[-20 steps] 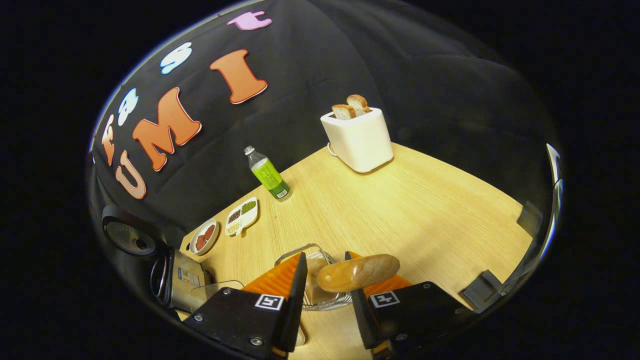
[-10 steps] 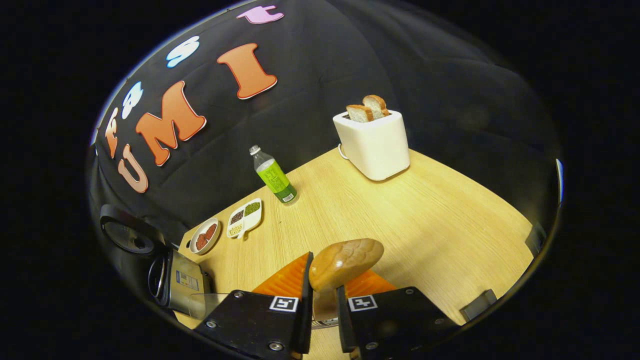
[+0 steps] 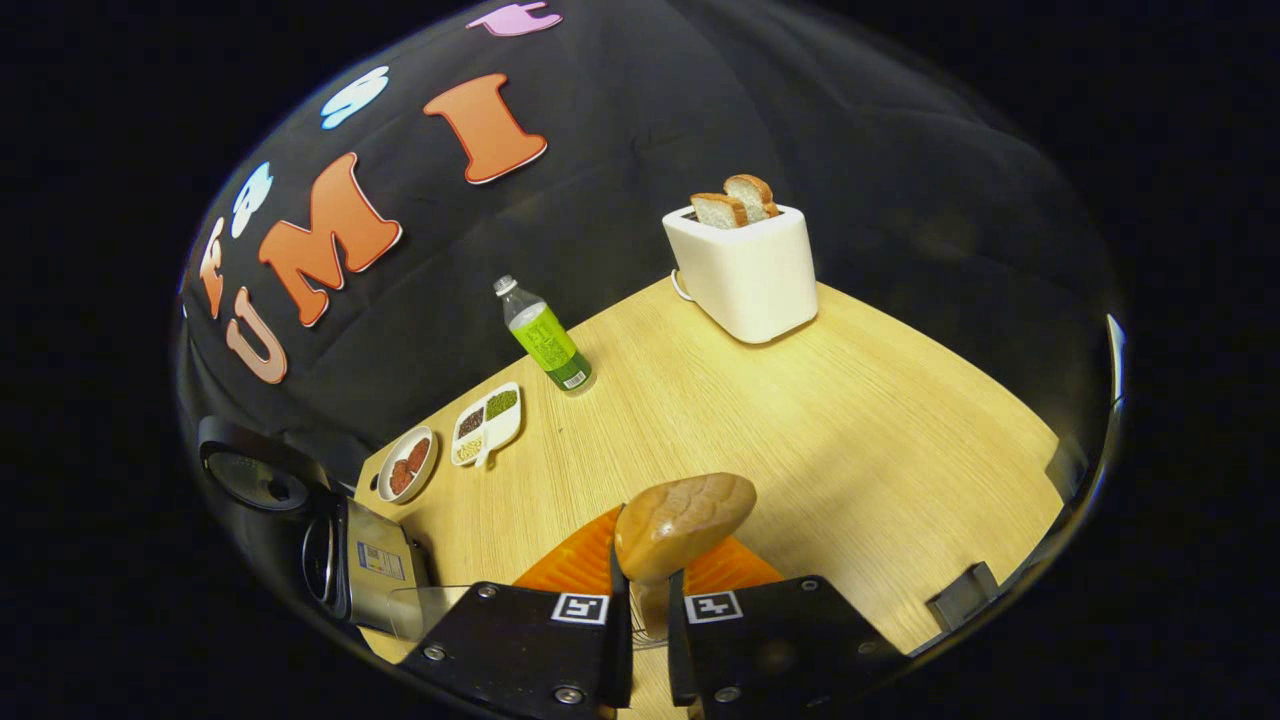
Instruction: Close the left gripper, press the button to open the rice cooker; take a wooden spoon from the chopstick holder with the right hand, scoop a spoonful of rice and pour it into the rice cooker, then put the wooden spoon back into the chopstick holder.
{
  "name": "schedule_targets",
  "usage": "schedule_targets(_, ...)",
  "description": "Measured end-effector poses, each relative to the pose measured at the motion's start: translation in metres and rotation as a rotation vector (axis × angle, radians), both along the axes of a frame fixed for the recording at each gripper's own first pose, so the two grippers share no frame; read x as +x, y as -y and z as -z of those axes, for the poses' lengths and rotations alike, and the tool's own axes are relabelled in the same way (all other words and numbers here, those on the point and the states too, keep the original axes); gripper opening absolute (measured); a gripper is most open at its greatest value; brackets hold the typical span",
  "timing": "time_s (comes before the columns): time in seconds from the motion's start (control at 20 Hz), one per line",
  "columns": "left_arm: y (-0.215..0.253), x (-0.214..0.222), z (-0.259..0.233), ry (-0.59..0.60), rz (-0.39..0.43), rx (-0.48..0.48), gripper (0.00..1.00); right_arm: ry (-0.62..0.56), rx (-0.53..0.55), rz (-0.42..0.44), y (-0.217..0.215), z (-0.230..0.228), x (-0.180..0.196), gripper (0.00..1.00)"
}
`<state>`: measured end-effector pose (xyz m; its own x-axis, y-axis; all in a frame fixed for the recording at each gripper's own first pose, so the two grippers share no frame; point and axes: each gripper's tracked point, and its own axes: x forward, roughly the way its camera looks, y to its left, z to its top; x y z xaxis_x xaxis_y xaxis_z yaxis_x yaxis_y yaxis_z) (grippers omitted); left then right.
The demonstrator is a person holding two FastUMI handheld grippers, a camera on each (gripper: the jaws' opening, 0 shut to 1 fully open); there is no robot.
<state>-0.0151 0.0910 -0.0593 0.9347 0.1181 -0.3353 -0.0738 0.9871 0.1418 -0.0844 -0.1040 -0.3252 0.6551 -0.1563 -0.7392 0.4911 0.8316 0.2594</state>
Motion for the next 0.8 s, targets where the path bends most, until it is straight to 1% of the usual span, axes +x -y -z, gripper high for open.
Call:
schedule_targets(0.1, -0.001, -0.001, 0.008, -0.014, 0.007, -0.013, 0.85, 0.020, -0.011, -0.006, -0.002, -0.013, 0.001, 0.13)
schedule_targets(0.15, -0.005, -0.001, 0.010, -0.016, 0.003, -0.010, 1.00, 0.032, -0.012, -0.007, -0.002, -0.021, 0.000, 0.13)
schedule_targets(0.25, -0.010, -0.003, 0.015, -0.015, -0.007, -0.017, 0.97, 0.061, -0.022, -0.015, -0.005, -0.040, 0.002, 0.14)
schedule_targets(0.3, -0.013, -0.003, 0.016, -0.013, -0.014, -0.022, 1.00, 0.077, -0.036, -0.022, -0.006, -0.052, 0.003, 0.14)
schedule_targets(0.45, -0.023, -0.004, 0.019, -0.001, -0.035, -0.024, 1.00, 0.147, -0.079, -0.056, -0.015, -0.092, 0.009, 0.13)
schedule_targets(0.55, -0.025, -0.005, 0.023, 0.002, -0.035, -0.045, 0.93, 0.194, -0.063, -0.078, -0.032, -0.115, 0.011, 0.13)
schedule_targets(0.65, -0.029, -0.004, 0.028, -0.002, -0.036, -0.058, 0.93, 0.211, -0.029, -0.114, -0.057, -0.124, 0.008, 0.13)
schedule_targets(0.8, -0.032, -0.002, 0.035, -0.008, -0.031, -0.079, 0.94, 0.199, 0.005, -0.169, -0.090, -0.120, 0.007, 0.13)
